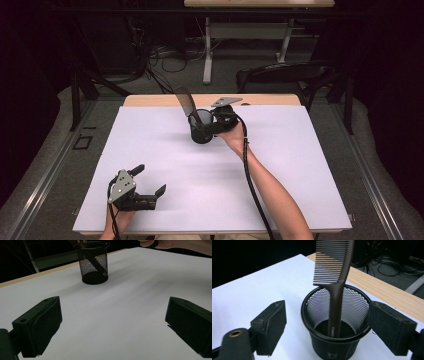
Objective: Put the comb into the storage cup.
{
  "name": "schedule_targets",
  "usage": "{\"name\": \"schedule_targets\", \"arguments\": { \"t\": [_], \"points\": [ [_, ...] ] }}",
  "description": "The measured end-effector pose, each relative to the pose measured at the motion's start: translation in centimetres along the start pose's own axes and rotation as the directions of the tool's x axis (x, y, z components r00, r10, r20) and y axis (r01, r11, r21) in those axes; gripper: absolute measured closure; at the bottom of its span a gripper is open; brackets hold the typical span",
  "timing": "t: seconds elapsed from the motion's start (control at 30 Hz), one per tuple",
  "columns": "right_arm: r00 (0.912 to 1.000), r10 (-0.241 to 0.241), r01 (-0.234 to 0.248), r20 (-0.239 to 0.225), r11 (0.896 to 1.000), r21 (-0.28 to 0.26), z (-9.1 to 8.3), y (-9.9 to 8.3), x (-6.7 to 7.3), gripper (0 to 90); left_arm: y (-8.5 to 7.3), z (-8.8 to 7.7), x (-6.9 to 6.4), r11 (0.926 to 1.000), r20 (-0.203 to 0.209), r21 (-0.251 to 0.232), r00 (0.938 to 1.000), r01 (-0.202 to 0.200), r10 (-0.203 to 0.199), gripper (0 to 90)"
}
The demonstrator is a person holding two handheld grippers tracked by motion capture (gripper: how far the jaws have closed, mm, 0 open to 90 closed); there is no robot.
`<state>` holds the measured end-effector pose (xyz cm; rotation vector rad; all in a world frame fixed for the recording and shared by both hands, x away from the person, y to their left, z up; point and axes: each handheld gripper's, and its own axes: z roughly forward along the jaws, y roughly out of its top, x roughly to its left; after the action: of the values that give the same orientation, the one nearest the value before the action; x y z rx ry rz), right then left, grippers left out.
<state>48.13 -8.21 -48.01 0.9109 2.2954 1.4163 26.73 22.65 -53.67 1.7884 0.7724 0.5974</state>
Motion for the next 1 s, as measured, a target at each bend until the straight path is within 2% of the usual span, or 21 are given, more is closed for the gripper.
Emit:
{"name": "schedule_targets", "arguments": {
  "t": [0.17, 0.4, 0.83, 1.0],
  "points": [
    [0.9998, -0.002, 0.002, -0.022, 1.0, 0.011, -0.9, -0.1, 0.3, 13.0, 0.0, 0.0, 0.0, 1.0, 0.001, 0.003, 1.0, -0.001, 0.001, 1.0],
    [0.9995, -0.015, 0.016, -0.027, 0.999, 0.032, -2.2, -0.7, 0.5, 8.9, 0.0, 0.0, -0.1, 1.0, -0.001, 0.003, 1.0, -0.004, 0.004, 1.0],
    [0.9979, -0.045, 0.05, -0.047, 0.992, 0.115, -4.9, -2.2, 0.8, 1.8, 0.0, 0.1, -0.1, 1.0, -0.001, 0.004, 1.0, 0.0, 0.0, 1.0],
    [0.9977, -0.041, 0.048, -0.054, 0.988, 0.148, -5.8, -2.9, 0.9, 0.0, 0.0, 0.1, -0.1, 1.0, -0.001, 0.002, 1.0, -0.003, 0.003, 1.0]
  ]
}}
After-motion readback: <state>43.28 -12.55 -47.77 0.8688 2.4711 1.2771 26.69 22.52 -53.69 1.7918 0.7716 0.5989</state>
